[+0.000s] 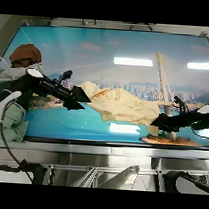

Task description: Fold the shirts.

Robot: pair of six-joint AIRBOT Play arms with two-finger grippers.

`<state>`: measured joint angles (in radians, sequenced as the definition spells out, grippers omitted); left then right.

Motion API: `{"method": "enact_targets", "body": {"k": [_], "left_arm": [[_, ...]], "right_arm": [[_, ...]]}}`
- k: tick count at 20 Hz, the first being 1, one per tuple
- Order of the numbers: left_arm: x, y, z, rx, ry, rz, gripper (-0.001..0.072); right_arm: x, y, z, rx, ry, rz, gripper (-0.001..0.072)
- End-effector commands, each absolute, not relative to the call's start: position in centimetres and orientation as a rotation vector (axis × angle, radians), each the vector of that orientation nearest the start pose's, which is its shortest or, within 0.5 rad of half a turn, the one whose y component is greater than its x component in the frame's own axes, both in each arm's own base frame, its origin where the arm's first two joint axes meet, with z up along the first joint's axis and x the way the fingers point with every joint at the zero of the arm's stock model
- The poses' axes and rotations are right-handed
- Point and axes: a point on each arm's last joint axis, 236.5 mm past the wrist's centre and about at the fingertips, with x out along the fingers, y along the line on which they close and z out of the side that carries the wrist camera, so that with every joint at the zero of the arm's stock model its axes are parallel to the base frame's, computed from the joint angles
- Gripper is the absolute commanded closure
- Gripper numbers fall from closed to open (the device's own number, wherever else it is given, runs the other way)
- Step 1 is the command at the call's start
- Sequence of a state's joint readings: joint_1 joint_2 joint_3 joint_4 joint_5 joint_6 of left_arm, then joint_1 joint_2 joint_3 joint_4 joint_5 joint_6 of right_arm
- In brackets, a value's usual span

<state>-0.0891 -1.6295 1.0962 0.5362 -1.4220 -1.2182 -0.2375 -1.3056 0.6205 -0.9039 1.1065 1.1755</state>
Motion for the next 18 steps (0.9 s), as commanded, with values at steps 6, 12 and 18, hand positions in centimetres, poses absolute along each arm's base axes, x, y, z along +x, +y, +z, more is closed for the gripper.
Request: {"method": "enact_targets", "body": {"k": [6, 12, 18], "left_arm": [[31.8, -33.4, -7.5, -0.657, 1.763, -1.010, 0.0399], [33.7, -33.7, -2.6, -0.657, 1.713, -1.147, 0.0705], [32.8, -30.9, 25.6, -0.701, 1.076, -1.627, 0.0698]], "right_arm": [[28.9, 8.1, -9.1, 0.563, 1.450, 0.363, 0.0693], [32.4, 3.6, 0.1, 0.563, 1.215, 0.335, 0.0693], [35.0, 1.9, 23.5, 0.500, 0.588, 0.401, 0.0693]]}}
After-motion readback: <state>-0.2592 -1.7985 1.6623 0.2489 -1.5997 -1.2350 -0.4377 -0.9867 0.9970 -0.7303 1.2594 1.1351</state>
